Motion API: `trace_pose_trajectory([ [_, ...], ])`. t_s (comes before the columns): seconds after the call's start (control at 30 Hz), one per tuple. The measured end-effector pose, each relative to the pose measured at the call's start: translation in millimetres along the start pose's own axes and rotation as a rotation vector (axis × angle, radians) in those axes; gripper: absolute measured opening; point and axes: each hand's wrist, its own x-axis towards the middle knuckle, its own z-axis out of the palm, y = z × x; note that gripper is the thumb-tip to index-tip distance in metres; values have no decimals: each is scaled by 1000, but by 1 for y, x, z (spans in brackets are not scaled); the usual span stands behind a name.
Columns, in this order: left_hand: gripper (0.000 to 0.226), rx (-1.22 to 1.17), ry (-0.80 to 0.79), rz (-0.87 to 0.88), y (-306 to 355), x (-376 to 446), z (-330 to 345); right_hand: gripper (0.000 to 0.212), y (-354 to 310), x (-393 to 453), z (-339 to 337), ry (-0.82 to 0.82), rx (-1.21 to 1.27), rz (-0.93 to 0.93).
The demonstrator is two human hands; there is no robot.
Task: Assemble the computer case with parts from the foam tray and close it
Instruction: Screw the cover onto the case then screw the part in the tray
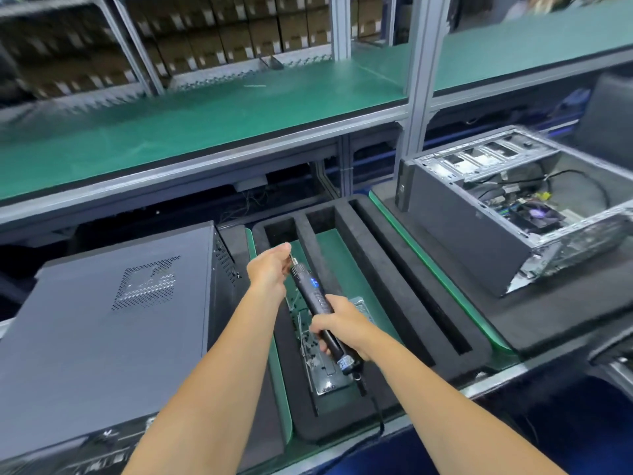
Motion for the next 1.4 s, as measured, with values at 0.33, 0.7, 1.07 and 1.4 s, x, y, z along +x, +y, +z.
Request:
trace_pose_trajectory([
  [0.33, 12, -56, -130, -7, 34, -35, -31, 22, -23, -28, 28, -7, -94, -104],
  [0.7, 8, -235, -198, 88, 75, -84, -131, 21, -55, -74, 142, 50, -202, -156],
  [1.07, 17, -310, -63, 115, 70, -140, -326, 19, -3, -124, 351, 53, -108, -136],
  [1.4, 11, -439, 8, -5, 20, -145, -442, 26, 58, -146, 447, -63, -35, 36],
])
